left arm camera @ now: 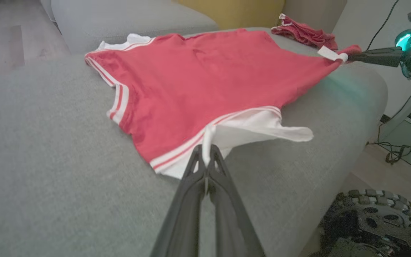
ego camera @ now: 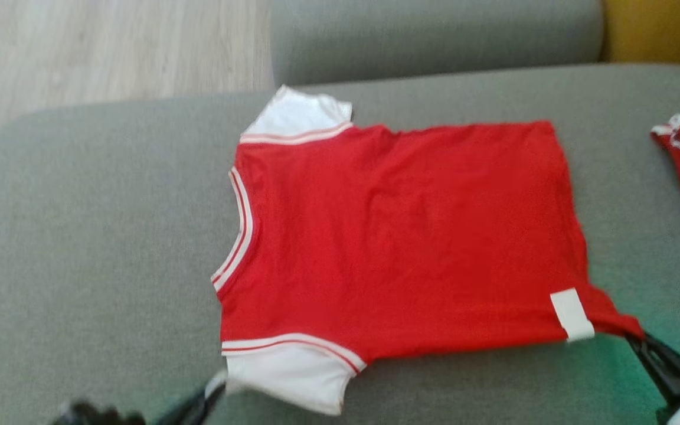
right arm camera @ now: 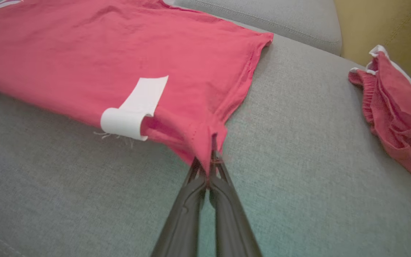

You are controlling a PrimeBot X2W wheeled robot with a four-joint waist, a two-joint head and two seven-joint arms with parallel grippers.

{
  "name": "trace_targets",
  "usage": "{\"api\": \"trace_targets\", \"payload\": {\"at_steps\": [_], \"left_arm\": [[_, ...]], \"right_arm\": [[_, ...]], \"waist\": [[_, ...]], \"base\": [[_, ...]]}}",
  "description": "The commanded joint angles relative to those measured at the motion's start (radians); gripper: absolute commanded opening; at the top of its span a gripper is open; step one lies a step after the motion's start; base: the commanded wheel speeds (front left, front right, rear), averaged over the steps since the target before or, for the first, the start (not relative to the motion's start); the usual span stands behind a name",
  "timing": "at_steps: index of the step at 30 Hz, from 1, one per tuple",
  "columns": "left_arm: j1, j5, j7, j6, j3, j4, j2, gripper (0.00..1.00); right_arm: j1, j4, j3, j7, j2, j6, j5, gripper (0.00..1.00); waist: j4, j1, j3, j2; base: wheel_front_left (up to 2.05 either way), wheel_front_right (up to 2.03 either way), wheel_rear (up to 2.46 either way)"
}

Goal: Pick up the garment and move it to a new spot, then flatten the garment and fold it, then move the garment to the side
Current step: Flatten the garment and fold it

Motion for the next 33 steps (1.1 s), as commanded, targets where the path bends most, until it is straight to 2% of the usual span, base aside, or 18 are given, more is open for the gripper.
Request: {"api": "trace_targets", "payload": {"at_steps": [1, 11, 18, 22, 23, 24, 25, 26, 29, 33], "left_arm": [[-0.089, 0.004, -0.004, -0.003, 0.051, -0.019, 0.033, 0.00], [-0.380, 0.029, 0.009, -0.037, 0.098, 0.012, 0.007, 0.00], [-0.592, 0.050, 0.013, -0.048, 0.071, 0.101, -0.018, 0.00], [-0.656, 0.043, 0.017, -0.049, 0.053, 0.159, -0.031, 0.00], [-0.670, 0.032, 0.018, -0.049, 0.053, 0.184, -0.043, 0.00], [-0.680, 0.020, 0.020, -0.049, 0.051, 0.209, -0.057, 0.27], [-0.689, 0.013, 0.018, -0.049, 0.047, 0.231, -0.070, 0.85], [-0.694, 0.004, 0.014, -0.049, 0.049, 0.252, -0.083, 1.00], [-0.686, 0.000, 0.002, -0.037, 0.057, 0.308, -0.115, 1.00], [-0.625, -0.006, -0.011, 0.036, 0.093, 0.338, -0.166, 1.00]], "right_arm": [[-0.040, -0.020, -0.008, -0.011, -0.047, 0.007, 0.007, 0.00], [-0.207, 0.004, 0.019, -0.004, -0.051, 0.007, 0.047, 0.00], [-0.365, 0.061, 0.059, -0.004, -0.053, 0.007, 0.049, 0.00], [-0.428, 0.092, 0.073, -0.006, -0.032, 0.007, 0.046, 0.00], [-0.447, 0.105, 0.069, -0.007, -0.021, 0.007, 0.053, 0.36], [-0.465, 0.118, 0.069, -0.008, -0.010, 0.007, 0.053, 1.00], [-0.479, 0.128, 0.073, -0.009, 0.001, 0.007, 0.050, 1.00], [-0.491, 0.137, 0.079, -0.010, 0.013, 0.007, 0.049, 1.00], [-0.511, 0.135, 0.076, -0.010, 0.049, 0.007, 0.042, 1.00], [-0.488, 0.109, 0.027, -0.011, 0.091, 0.007, 0.023, 1.00]], "waist": [[-0.003, -0.0002, 0.021, -0.0001], [0.003, -0.0002, 0.109, -0.0001], [-0.005, -0.0002, 0.182, -0.0001], [-0.011, -0.0002, 0.210, -0.0001], [-0.012, -0.0002, 0.217, -0.0001], [-0.013, -0.0002, 0.225, -0.0001], [-0.014, -0.0002, 0.230, -0.0001], [-0.015, -0.0002, 0.234, -0.0001], [-0.020, -0.0002, 0.239, -0.0001], [-0.022, -0.0002, 0.224, -0.0001]], "base": [[0.00, 0.00, 0.00], [0.00, 0.00, 0.00], [0.00, 0.00, 0.00], [0.00, 0.00, 0.00], [0.00, 0.00, 0.00], [0.00, 0.00, 0.00], [0.00, 0.00, 0.00], [0.00, 0.00, 0.00], [0.00, 0.00, 0.00], [0.00, 0.00, 0.00]]}}
